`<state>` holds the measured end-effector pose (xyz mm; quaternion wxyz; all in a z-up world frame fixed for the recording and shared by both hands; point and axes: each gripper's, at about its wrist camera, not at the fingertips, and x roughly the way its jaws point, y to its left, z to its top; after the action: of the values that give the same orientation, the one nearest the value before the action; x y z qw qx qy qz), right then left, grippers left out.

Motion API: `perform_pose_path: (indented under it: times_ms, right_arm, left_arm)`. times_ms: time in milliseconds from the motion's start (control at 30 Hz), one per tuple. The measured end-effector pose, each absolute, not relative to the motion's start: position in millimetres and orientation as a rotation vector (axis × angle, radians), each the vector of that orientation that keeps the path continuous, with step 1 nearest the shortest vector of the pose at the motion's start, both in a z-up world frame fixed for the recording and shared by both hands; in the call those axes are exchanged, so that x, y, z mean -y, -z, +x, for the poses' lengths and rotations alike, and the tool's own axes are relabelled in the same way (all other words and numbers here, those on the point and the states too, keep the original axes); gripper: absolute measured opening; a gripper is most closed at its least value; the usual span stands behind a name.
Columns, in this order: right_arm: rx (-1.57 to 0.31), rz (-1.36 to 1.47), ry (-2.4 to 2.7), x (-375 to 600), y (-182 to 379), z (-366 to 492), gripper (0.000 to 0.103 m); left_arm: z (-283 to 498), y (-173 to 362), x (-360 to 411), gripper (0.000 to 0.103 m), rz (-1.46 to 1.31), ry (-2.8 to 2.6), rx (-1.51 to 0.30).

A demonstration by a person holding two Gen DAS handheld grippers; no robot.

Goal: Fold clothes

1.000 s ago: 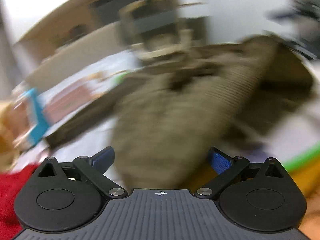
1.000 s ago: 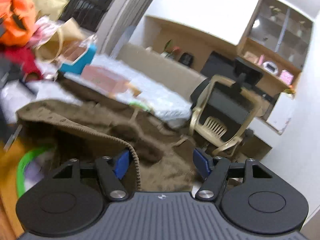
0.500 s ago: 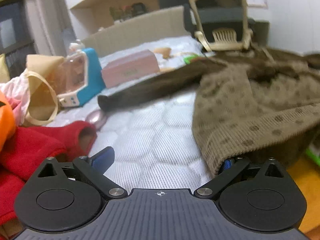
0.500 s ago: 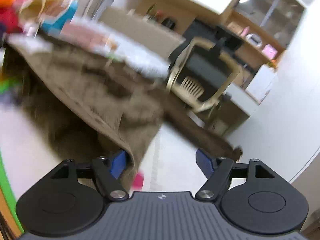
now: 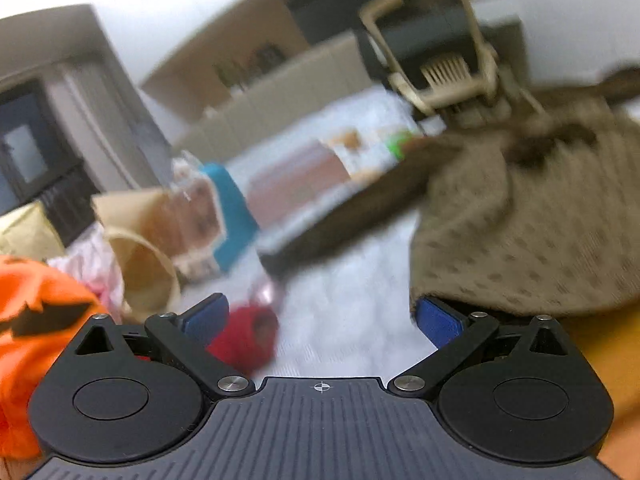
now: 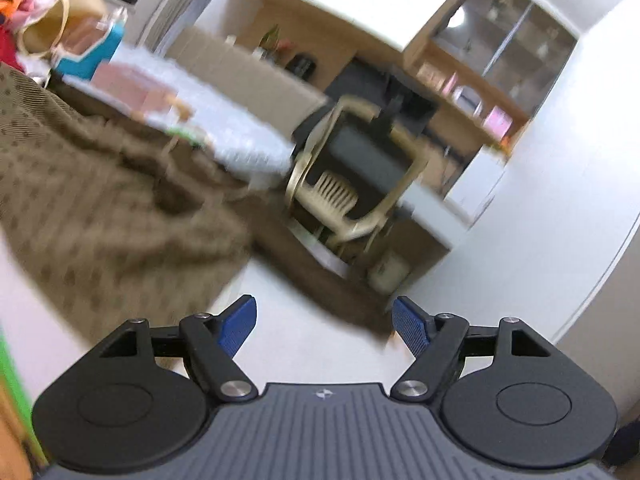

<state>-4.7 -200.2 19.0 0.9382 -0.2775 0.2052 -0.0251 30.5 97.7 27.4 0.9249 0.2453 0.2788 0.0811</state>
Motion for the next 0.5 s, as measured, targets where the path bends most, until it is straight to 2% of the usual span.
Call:
perform_pose_path:
  times_ms: [100,267,333,400,500]
  right_arm:
    - [-0.482,-0.477,-0.038,208.0,-6.9,-17.1,0.076]
    - [-0.498,-0.549,-0.161,182.8,3.4,-7.6,0.076]
    - [-0.472,-0.518,-0.214,175.5,-7.2,4.4,0.078]
    - [-0.445,-0.432,-0.283,171.5,-23.4,26.4,0.086]
    - [-0.450,-0.321,-0.393,164.0,-36.4,65.9,0.086]
  left_arm:
    - [19.3,-16.8,-107.2,0.102,0.473,-0.146,-0.631]
    - [16.1,-28.6,-119.5,0.102,0.285,-0.075,-0.629]
    - [22.1,-46.6,-118.7,0.102,0.132,0.032,-0.601]
    - [36.4,-61.4,-117.4,0.102,-0.024,0.113,-0.573]
    - [80.4,-68.5,-120.7,0.103,-0.314,0.181,-0.571]
